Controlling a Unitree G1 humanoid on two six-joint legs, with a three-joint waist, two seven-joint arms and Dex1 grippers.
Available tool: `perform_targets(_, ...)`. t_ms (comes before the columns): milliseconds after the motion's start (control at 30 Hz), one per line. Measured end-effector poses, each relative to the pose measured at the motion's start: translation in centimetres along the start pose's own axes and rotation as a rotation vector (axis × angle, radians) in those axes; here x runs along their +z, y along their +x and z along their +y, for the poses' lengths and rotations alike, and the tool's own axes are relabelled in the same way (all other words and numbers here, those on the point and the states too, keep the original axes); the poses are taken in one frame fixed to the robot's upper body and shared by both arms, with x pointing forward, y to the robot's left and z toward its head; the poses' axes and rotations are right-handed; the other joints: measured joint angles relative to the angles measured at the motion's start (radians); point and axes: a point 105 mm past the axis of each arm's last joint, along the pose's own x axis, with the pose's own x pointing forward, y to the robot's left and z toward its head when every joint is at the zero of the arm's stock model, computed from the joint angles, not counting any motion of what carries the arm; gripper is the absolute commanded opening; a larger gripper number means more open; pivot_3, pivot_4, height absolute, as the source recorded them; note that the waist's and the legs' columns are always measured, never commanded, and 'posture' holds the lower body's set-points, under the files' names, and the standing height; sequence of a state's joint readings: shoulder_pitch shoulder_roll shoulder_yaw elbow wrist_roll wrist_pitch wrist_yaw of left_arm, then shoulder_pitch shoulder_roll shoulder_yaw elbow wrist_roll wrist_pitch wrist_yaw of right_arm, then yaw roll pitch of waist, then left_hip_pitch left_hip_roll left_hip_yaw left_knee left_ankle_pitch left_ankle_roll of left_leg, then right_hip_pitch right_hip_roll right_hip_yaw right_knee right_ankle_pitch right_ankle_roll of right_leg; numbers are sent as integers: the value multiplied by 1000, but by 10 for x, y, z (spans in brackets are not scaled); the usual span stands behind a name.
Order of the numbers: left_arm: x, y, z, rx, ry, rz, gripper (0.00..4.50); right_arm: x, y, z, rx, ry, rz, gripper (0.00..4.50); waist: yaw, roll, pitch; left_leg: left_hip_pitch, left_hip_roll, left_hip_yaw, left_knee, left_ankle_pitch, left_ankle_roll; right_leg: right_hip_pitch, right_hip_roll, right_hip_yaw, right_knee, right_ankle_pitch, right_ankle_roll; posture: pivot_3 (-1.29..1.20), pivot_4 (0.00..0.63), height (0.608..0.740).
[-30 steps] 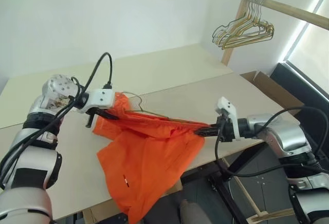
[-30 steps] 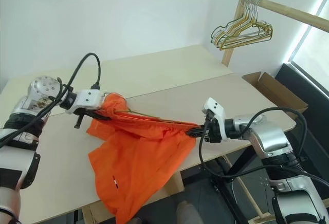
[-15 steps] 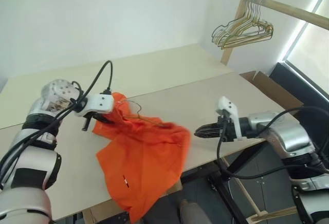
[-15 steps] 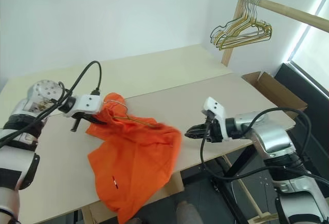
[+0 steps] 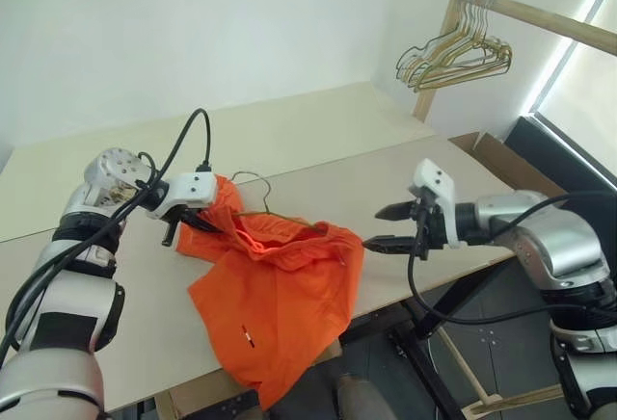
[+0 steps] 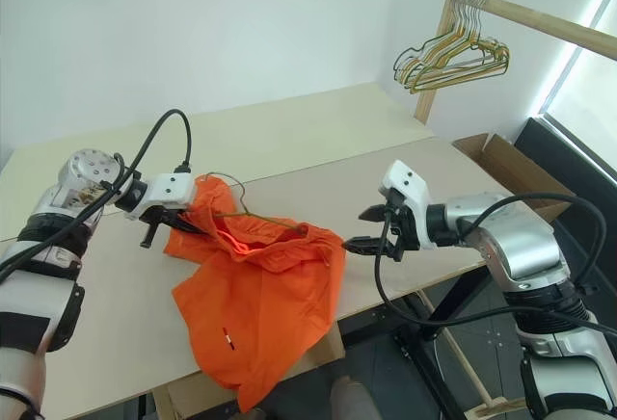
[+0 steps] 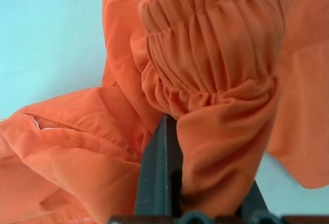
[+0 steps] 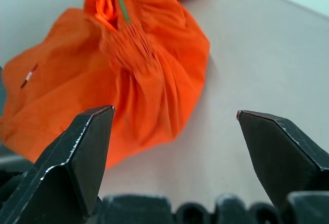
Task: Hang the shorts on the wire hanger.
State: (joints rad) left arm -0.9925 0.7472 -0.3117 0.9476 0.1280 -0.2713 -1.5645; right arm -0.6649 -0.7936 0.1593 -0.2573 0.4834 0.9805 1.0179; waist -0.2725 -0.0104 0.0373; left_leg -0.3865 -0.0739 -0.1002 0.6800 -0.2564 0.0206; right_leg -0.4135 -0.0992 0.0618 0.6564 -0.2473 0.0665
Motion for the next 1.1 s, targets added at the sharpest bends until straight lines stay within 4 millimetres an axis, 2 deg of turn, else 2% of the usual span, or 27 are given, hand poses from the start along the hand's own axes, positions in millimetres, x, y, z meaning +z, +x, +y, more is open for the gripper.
perform_targets(100,8,1,4,6,18,-15,0,13,8,5,-13,-56,75,4487,-1,0,0,-1,0,0,0,0,0,-1,0,-1,0,0,0,-271,0,740)
perform_targets(300,15,5,7,8,23,-49,0,7,43,12,-3,-114,252,4487,-19,0,-1,-7,-1,0,1,0,0,-9,-2,0,7,0,0,-268,0,740)
perform_targets(433,20,6,8,6,42,-59,0,-8,59,-3,-71,-169,379,4487,-26,0,-1,-8,-1,0,1,0,0,-9,-2,0,7,0,0,-258,0,740)
perform_targets(533,22,6,8,7,51,-61,0,-19,68,-8,-68,-160,417,3994,-34,0,-1,-8,-1,0,1,0,0,-9,-2,0,7,0,0,-249,0,740)
perform_targets(633,24,5,8,12,57,-67,0,-17,70,-11,-51,-174,421,3007,-43,0,-1,-8,-2,0,1,0,0,-9,-2,0,7,0,0,-239,0,740)
perform_targets(900,24,2,4,15,72,-86,0,-13,70,-3,35,-169,404,146,-45,0,-1,-8,-1,0,1,0,0,-9,-2,0,7,0,0,-243,0,740)
perform_targets(933,23,1,4,21,70,-89,0,-12,70,1,59,-168,399,30,-45,0,-1,-8,-1,0,1,0,0,-9,-2,0,7,0,0,-246,0,740)
perform_targets(1100,31,-2,3,10,78,-141,1304,-10,67,8,120,-117,366,0,-45,0,-1,-8,-2,0,1,0,0,-9,-2,0,7,0,0,-253,0,740)
